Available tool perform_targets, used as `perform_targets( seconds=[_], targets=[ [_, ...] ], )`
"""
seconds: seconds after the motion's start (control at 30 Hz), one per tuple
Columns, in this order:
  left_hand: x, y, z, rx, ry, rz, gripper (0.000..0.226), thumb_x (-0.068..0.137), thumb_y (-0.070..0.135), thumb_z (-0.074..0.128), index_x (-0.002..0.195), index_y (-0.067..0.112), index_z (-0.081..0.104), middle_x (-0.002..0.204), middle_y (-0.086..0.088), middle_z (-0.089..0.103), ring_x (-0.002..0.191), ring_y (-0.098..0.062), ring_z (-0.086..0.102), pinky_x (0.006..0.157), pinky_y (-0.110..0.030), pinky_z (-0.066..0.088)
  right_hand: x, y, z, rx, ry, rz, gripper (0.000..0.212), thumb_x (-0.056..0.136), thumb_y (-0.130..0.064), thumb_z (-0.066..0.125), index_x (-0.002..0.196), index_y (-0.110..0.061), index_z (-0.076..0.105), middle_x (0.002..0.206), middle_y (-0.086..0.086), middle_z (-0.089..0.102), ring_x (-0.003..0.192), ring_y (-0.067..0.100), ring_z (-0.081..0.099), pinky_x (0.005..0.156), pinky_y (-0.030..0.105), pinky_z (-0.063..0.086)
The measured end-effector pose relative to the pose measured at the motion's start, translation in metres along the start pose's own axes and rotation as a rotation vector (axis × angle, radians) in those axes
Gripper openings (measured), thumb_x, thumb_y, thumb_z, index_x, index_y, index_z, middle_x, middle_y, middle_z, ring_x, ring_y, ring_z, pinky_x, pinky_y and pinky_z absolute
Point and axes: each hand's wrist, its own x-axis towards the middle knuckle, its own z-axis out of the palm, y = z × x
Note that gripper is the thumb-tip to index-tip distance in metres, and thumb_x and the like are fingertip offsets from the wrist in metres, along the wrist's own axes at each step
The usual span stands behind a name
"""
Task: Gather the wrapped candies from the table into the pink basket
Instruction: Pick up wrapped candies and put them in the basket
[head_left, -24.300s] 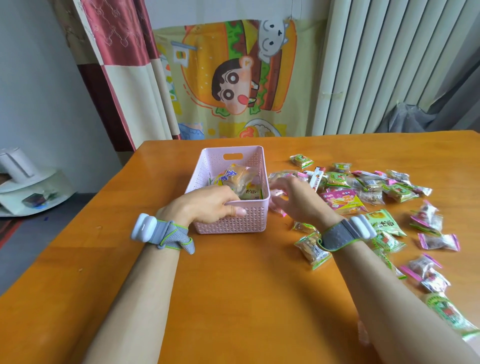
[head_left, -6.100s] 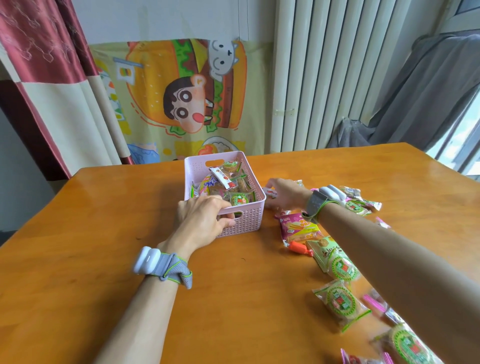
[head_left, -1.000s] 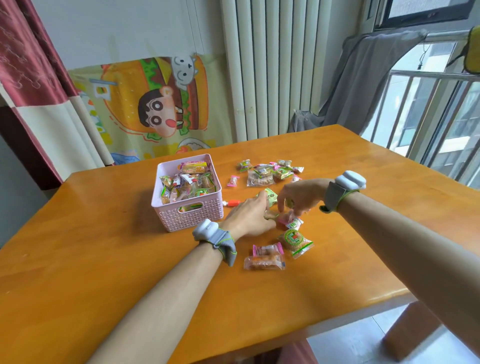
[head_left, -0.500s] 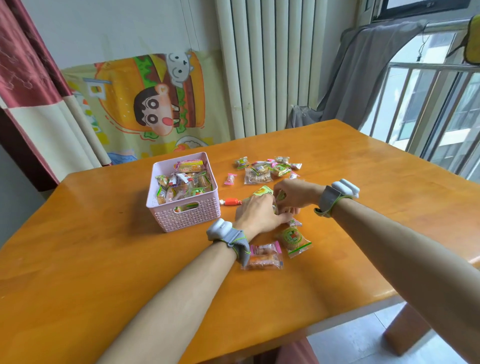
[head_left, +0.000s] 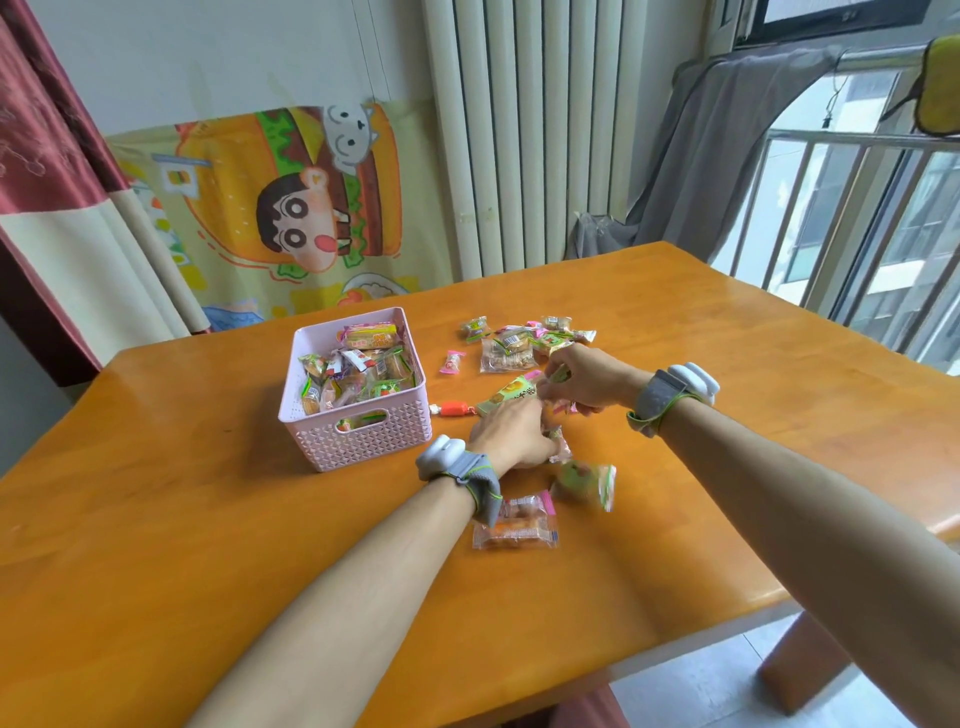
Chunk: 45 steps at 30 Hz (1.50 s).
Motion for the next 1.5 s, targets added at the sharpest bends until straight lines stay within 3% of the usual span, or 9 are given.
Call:
perform_targets(
  seconds=[0.13,0.2,0.4,0.53,0.77,0.87,1.1,1.33,1.5],
  targets=[
    [-0.003,-0.021,-0.019,-0.122,0.032,0.014,0.023,0.088,0.036,0.063,0.091,0.022,0.044,0.084,-0.002,0.07,0.054,-0.019,0.071,0.055,-0.029,0.046,0.004,-0.008,-0.002,0.087,0.01,-0.024,0.021,0.092,-0.027,0.07,0.098,-0.01,0.059,0.067,0.008,0.067,0.042,0.02,0.06,0.041,0.03,0.051],
    [-0.007,-0.033,-0.034,-0.193,0.056,0.003,0.023,0.092,0.029,0.062,0.089,0.025,0.039,0.073,-0.002,0.072,0.046,-0.017,0.069,0.05,-0.029,0.049,0.007,-0.016,-0.003,0.101,0.0,-0.072,0.02,0.092,-0.025,0.071,0.095,-0.009,0.06,0.068,0.005,0.068,0.042,0.017,0.062,0.039,0.026,0.048],
    [-0.025,-0.068,-0.088,-0.208,0.237,0.04,0.025,0.093,0.017,0.055,0.106,0.038,0.058,0.081,0.0,0.074,0.056,-0.017,0.072,0.057,-0.033,0.059,0.016,-0.052,0.003,0.152,-0.007,-0.126,0.022,0.09,-0.021,0.072,0.103,-0.006,0.062,0.081,0.01,0.073,0.051,0.017,0.063,0.044,0.028,0.051],
    [-0.038,-0.098,-0.119,-0.21,0.301,-0.004,0.022,0.09,0.012,0.051,0.1,0.028,0.062,0.079,0.008,0.065,0.065,-0.025,0.072,0.059,-0.037,0.058,0.026,-0.083,0.01,0.108,0.022,-0.186,0.026,0.088,-0.026,0.075,0.105,-0.01,0.064,0.087,0.007,0.071,0.055,0.013,0.058,0.045,0.023,0.047],
    [-0.049,-0.159,-0.14,-0.147,0.377,-0.125,0.016,0.088,0.015,0.059,0.103,0.021,0.055,0.085,-0.001,0.061,0.083,-0.033,0.059,0.065,-0.033,0.036,0.05,-0.138,0.024,0.071,0.127,-0.298,0.026,0.09,-0.034,0.071,0.104,-0.015,0.061,0.095,0.004,0.072,0.067,0.011,0.063,0.051,0.02,0.046],
    [-0.048,-0.181,-0.14,-0.134,0.346,-0.18,0.03,0.088,0.022,0.064,0.115,0.018,0.052,0.12,-0.012,0.053,0.11,-0.032,0.054,0.082,-0.035,0.04,0.057,-0.159,0.033,0.071,0.113,-0.336,0.026,0.092,-0.038,0.067,0.105,-0.017,0.058,0.094,0.005,0.072,0.07,0.016,0.064,0.052,0.02,0.044],
    [-0.055,-0.202,-0.138,-0.183,0.227,-0.138,0.087,0.084,0.035,0.076,0.153,0.018,0.025,0.148,-0.009,0.031,0.137,-0.022,0.038,0.102,-0.028,0.032,0.067,-0.184,0.053,0.039,0.026,-0.395,0.056,0.087,-0.036,0.074,0.135,-0.019,0.051,0.114,0.009,0.068,0.078,0.015,0.062,0.064,0.021,0.047],
    [-0.059,-0.206,-0.128,-0.107,0.413,-0.064,0.036,0.081,0.011,0.075,0.115,0.018,0.064,0.117,-0.008,0.044,0.107,-0.023,0.053,0.083,-0.019,0.035,0.064,-0.179,0.062,-0.112,0.092,-0.458,0.047,0.087,-0.009,0.067,0.131,-0.022,0.054,0.103,0.009,0.071,0.08,0.021,0.061,0.072,0.037,0.053],
    [-0.06,-0.201,-0.128,-0.011,0.42,-0.047,0.014,0.084,0.018,0.074,0.098,0.016,0.078,0.099,-0.003,0.074,0.097,-0.023,0.065,0.085,-0.028,0.046,0.062,-0.184,0.064,-0.227,0.029,-0.403,0.034,0.094,-0.026,0.065,0.126,-0.015,0.064,0.109,0.011,0.073,0.096,0.028,0.069,0.085,0.042,0.058]
  ],
)
